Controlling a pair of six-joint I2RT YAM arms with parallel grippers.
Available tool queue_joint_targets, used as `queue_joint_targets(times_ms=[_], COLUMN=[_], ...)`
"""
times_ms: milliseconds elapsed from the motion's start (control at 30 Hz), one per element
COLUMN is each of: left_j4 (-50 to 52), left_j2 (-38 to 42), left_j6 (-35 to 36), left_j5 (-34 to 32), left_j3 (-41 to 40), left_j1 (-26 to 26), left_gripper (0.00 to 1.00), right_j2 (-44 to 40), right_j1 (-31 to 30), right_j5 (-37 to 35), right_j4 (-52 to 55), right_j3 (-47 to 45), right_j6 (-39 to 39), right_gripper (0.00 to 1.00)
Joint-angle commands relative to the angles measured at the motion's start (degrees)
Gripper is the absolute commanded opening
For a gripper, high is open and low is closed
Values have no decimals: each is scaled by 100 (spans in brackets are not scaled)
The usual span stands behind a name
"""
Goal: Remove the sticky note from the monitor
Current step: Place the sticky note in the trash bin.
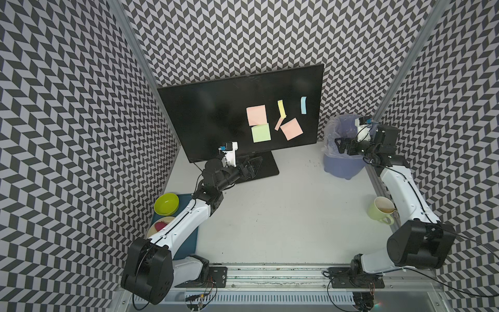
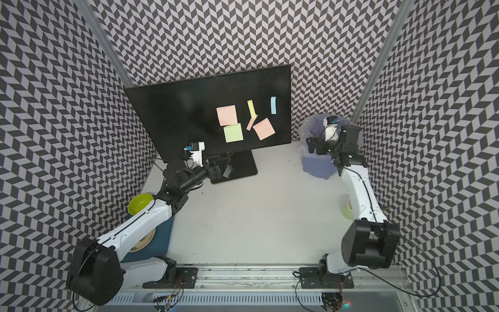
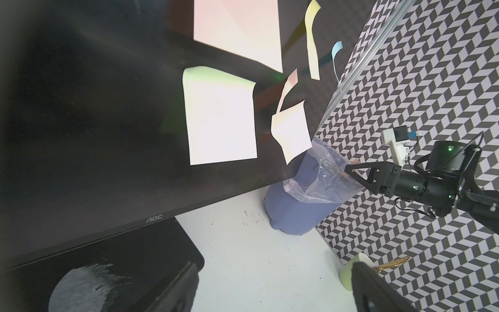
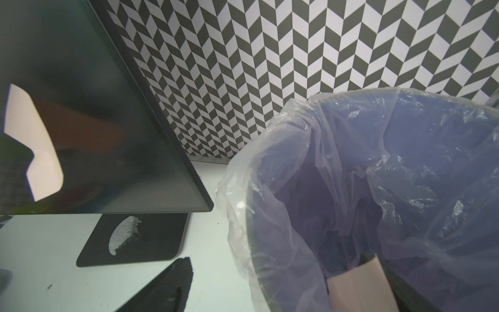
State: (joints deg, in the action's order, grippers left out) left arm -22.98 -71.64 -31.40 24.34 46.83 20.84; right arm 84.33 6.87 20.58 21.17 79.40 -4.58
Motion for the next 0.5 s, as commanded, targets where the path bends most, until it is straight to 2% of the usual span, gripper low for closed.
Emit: queue_joint_targets(times_ms=[0, 467], left_j4=[-221, -277], left_j2=[-68, -205], left_j6=[-30, -53], left_j5=[97, 130], left_j3=[-16, 63], left_j1=[-36, -46], left_gripper=[94, 94], right_j2=[-284, -708], right_j1=[-35, -28], right_j5=[-379, -1403], right_j4=[35, 370], right_j3=[-192, -340], right_j6=[-92, -139], right_gripper=[99, 99])
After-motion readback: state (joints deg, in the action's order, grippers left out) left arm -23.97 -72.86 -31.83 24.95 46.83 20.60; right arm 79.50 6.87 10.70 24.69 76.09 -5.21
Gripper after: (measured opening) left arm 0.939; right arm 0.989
